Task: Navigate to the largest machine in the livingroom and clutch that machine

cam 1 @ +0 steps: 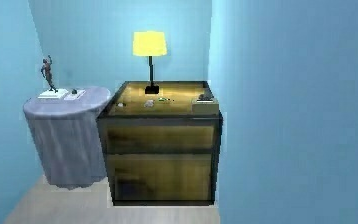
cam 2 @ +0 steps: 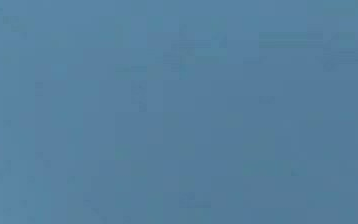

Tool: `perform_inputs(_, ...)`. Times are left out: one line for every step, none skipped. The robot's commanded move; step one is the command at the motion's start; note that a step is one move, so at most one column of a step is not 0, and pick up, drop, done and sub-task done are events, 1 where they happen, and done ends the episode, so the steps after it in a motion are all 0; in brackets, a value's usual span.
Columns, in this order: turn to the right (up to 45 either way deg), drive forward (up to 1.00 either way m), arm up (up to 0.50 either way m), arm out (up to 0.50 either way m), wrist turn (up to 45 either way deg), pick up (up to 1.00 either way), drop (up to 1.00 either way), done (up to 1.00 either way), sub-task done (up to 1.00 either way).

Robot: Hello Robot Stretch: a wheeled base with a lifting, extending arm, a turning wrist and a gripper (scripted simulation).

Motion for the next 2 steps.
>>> perform_inputs(-9.0,0.00,0.00,0.00,0.0,0.00,0.00,0.00,0.00)
perform_inputs(0.0,0.60,0.00,0.00,0.0,0.00,0.00,0.00,0.00)
